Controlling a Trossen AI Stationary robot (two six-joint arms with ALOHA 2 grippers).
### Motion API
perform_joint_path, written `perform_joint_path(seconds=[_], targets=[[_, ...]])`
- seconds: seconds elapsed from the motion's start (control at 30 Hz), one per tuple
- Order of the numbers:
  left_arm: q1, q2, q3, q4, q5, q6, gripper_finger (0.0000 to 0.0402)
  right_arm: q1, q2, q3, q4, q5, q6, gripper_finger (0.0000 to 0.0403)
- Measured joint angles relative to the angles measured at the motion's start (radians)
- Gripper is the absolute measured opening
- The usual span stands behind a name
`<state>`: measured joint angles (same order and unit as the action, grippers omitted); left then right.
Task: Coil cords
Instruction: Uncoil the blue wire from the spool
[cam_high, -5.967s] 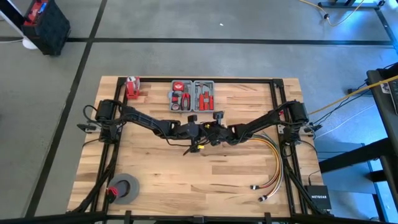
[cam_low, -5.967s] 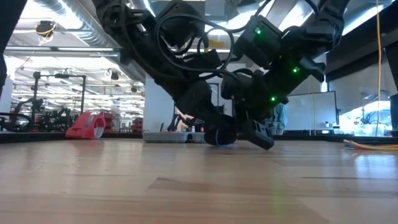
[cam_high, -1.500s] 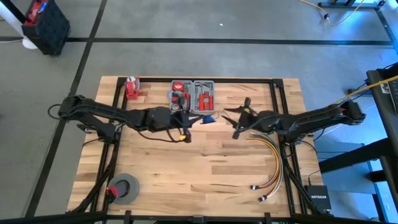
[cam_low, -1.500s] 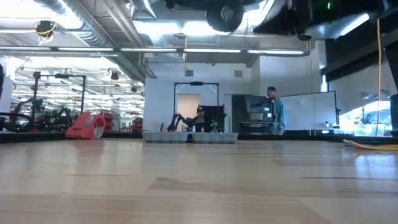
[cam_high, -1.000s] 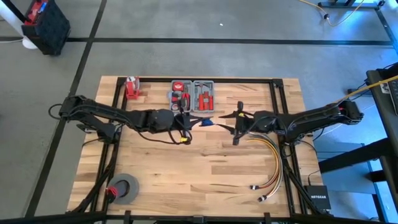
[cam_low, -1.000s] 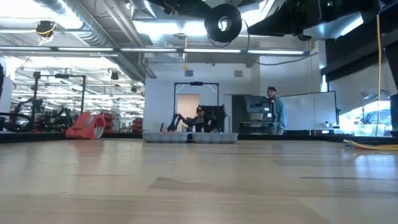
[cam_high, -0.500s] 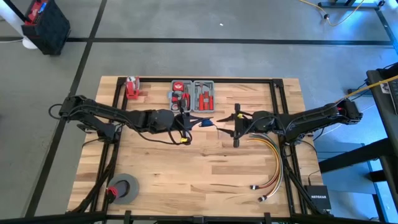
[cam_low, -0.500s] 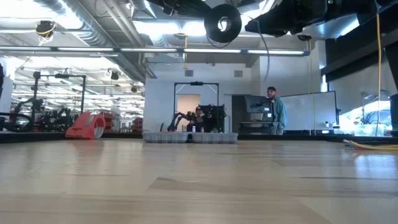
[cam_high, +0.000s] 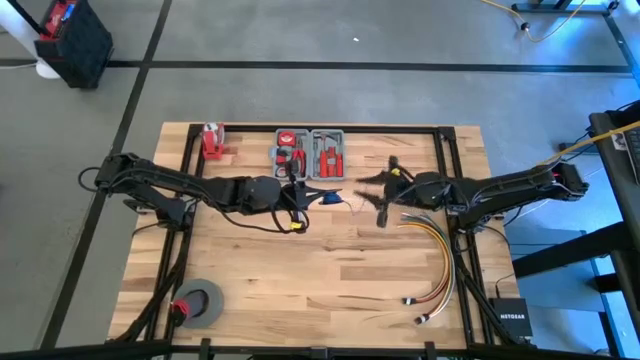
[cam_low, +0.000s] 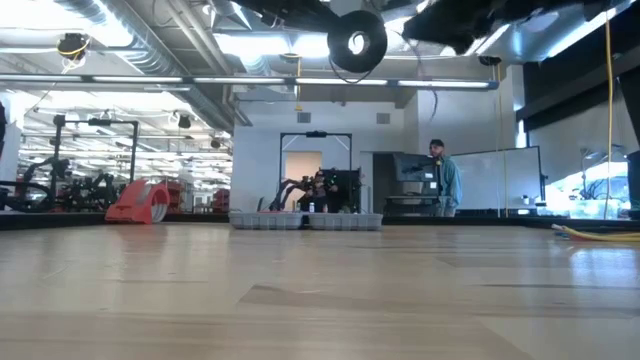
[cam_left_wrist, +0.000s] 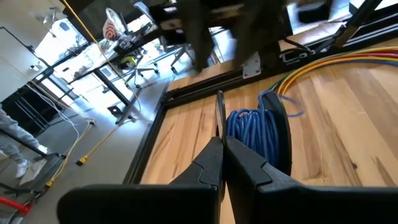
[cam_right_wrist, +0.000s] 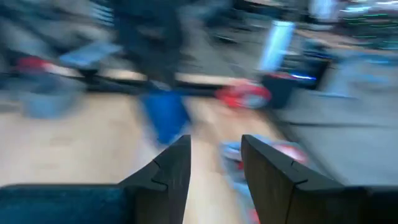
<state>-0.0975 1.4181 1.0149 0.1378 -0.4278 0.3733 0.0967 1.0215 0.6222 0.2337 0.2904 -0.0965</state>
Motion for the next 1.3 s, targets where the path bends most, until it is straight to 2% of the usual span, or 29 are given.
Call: perform_joint_path(seconds=[0.07,0.13,0.3,0.43,0.53,0.7,0.8,1.0,1.07,1.17,1.23,1.3], targets=[[0.001,0.000,0.000,0.005,0.000,0.000,0.0005,0.002,0.024,0.001,0.032,-0.122,0.017,0.0145],[0.001,0.000,0.000,0.005,0.000,0.000,0.0005,0.003,0.052,0.000,0.037,-0.164,0.019,0.0145],[0.001,0.000,0.000,0.007,0.000,0.000,0.0005,0.001,0.107,-0.001,0.051,-0.061,0.006,0.0145],[0.001,0.000,0.000,0.002,0.000,0.003,0.0005,0.001,0.109,0.000,0.063,-0.047,-0.039,0.0139],[0.001,0.000,0.000,-0.001,0.000,0.004,0.0005,0.001,0.109,0.000,0.076,-0.048,-0.058,0.0108],[0.001,0.000,0.000,-0.003,0.000,0.001,0.0005,0.003,0.109,0.000,0.113,-0.048,-0.123,0.0015],[0.007,0.000,0.000,-0.001,0.000,-0.022,0.0005,0.024,0.121,0.000,0.177,-0.068,-0.127,0.0016],[0.040,0.000,-0.001,0.019,0.015,-0.107,0.0006,0.073,0.247,0.010,0.322,-0.072,-0.216,0.0006],[0.045,0.000,-0.004,0.015,0.019,-0.128,0.0007,0.075,0.276,0.046,0.250,-0.072,-0.248,0.0008],[0.030,-0.004,-0.005,0.035,0.000,-0.136,0.0006,0.071,0.286,0.113,0.002,-0.036,-0.275,0.0004],[0.014,-0.025,0.002,0.090,-0.058,-0.130,0.0005,0.075,0.294,0.138,-0.181,-0.004,-0.273,0.0003],[-0.004,-0.042,0.004,0.099,-0.120,-0.106,0.0005,0.079,0.286,0.163,-0.271,0.044,-0.249,0.0004]])
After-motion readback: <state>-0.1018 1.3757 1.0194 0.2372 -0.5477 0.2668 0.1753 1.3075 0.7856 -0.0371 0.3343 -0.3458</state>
